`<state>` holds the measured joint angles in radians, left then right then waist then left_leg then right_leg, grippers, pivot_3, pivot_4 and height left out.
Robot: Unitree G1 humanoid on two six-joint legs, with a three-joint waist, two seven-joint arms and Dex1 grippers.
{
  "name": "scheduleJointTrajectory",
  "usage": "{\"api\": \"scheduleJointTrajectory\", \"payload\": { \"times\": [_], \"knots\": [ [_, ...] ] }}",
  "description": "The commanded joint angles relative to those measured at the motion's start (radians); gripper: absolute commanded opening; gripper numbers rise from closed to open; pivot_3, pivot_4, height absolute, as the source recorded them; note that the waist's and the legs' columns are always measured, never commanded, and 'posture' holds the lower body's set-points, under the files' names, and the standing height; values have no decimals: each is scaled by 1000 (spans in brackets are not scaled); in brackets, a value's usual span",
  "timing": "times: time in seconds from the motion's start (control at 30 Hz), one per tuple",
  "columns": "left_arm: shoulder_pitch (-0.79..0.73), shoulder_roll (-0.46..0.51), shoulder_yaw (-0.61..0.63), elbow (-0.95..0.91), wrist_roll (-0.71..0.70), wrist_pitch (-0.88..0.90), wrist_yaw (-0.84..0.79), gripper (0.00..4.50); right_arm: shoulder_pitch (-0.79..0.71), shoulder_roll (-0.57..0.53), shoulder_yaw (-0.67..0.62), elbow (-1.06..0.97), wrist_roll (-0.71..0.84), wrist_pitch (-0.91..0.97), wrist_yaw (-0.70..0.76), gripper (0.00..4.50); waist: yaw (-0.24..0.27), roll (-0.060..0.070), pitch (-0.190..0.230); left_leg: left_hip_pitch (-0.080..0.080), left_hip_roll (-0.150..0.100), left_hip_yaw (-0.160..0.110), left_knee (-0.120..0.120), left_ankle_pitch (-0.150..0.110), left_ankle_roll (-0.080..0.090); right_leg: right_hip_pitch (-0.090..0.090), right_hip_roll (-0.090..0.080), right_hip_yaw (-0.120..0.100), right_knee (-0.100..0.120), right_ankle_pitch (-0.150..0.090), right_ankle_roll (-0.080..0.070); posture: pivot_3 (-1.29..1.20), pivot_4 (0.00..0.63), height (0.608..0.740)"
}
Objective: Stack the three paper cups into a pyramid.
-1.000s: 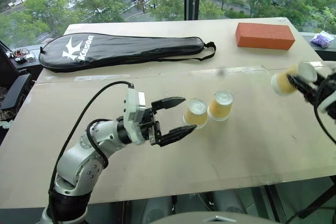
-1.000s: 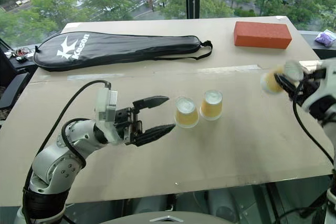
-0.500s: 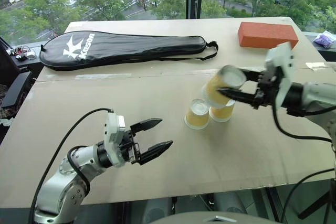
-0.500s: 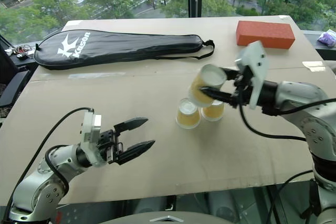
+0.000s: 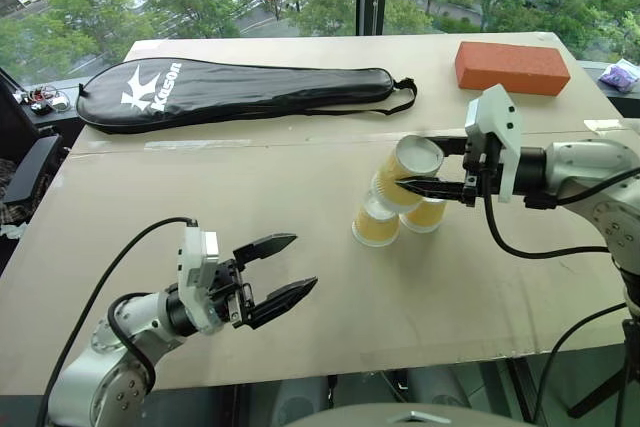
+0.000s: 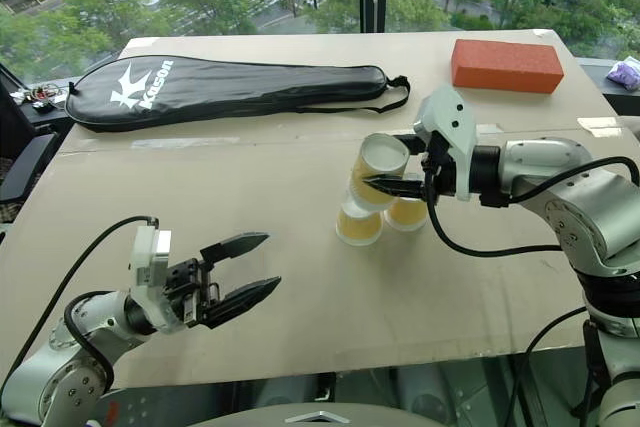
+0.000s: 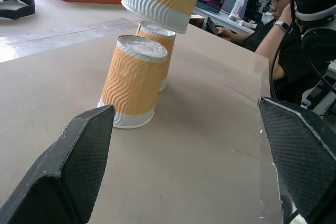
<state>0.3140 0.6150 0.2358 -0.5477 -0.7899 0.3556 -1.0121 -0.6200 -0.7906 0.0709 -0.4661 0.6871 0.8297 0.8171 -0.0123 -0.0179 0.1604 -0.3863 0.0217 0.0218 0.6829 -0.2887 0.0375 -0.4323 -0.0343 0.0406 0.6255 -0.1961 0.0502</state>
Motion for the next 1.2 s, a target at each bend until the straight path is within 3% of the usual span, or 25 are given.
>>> {"api": "scheduleJointTrajectory", "payload": {
  "times": [0.03,0.53,0.57,0.67,0.7,0.97,1.2],
  "knots": [
    [-8,-1,15,-44,-17,-30,-10,4500,-18,-22,-1,1,-44,-37,30,2155,-1,0,0,0,0,0,0,0,0,0,0,0,0,0,0,0,150,740],
    [-10,-5,5,-38,-6,-45,-14,4500,18,-12,79,51,-167,-89,87,2155,-1,0,0,1,0,0,0,0,0,0,0,0,0,0,0,0,150,740],
    [-7,-5,4,-39,-4,-46,-14,4500,18,-9,72,54,-166,-87,87,3176,-1,0,0,1,0,0,0,0,0,0,0,0,0,0,0,0,150,740],
    [-2,-7,3,-40,-1,-50,-12,4500,24,-11,54,53,-163,-83,88,4370,-1,0,0,1,0,0,0,0,0,0,0,0,0,0,0,0,150,740],
    [-1,-7,3,-40,-2,-51,-11,4500,29,-10,47,50,-166,-86,83,4476,-1,0,0,1,0,0,0,0,0,0,0,0,0,0,0,0,150,740],
    [0,0,17,-43,-15,-54,-15,4500,85,-26,-75,-14,-97,-74,72,4476,0,0,0,0,0,0,0,0,0,0,0,0,0,0,0,0,150,740],
    [-38,0,41,-48,-54,24,108,4500,219,-63,-224,-50,-94,-105,46,4476,2,-1,0,0,0,0,0,0,0,0,0,0,0,0,0,0,150,740]
  ]
}}
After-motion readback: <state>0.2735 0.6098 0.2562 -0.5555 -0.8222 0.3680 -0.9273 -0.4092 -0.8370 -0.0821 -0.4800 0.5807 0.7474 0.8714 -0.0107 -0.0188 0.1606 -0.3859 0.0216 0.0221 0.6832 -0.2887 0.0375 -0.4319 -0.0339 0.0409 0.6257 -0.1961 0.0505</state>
